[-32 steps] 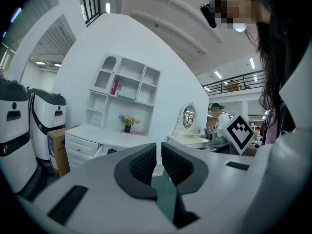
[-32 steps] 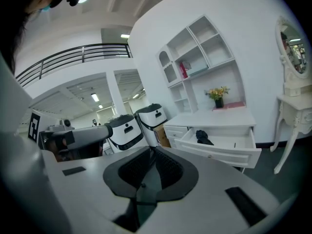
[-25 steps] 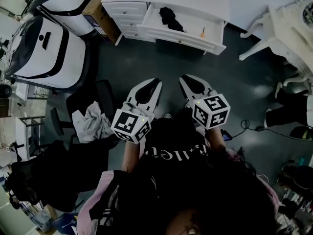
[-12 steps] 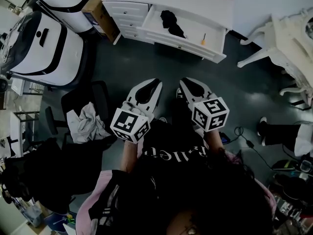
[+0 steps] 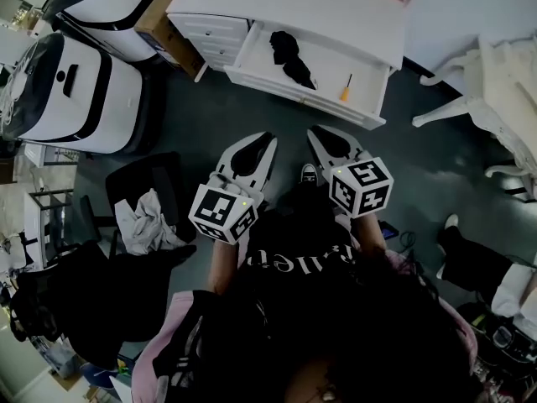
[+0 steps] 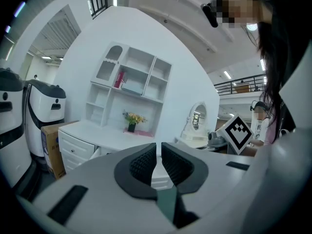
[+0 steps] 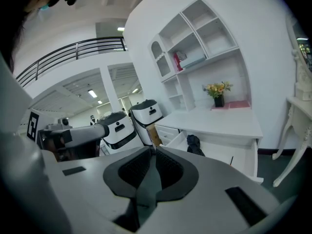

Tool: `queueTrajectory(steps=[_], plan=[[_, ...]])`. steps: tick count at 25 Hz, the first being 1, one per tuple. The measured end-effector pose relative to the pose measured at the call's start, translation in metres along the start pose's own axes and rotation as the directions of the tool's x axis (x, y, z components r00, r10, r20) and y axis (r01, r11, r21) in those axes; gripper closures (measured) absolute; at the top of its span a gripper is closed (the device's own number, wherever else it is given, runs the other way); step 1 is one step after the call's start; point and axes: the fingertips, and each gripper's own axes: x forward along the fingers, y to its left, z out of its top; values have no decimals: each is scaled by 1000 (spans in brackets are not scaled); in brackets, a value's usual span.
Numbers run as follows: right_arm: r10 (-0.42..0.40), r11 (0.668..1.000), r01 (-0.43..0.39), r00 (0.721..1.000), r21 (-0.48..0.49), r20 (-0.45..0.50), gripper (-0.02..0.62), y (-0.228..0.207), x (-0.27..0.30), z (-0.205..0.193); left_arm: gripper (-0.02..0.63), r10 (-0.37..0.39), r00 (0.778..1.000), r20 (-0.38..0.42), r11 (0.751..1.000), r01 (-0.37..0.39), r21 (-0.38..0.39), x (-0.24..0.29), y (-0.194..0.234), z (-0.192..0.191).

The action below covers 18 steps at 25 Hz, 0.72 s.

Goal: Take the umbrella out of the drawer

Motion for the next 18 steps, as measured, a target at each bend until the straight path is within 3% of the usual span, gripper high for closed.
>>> queueTrajectory(steps=[10, 18], plan=[[52, 999, -52, 999, 12, -14, 529, -94, 30, 40, 566, 49, 998, -30, 999, -49, 12, 102, 8, 15], [91, 996, -90, 995, 22, -37, 529, -131, 44, 51, 566, 82, 996, -42, 997, -82, 2, 146, 10, 16]])
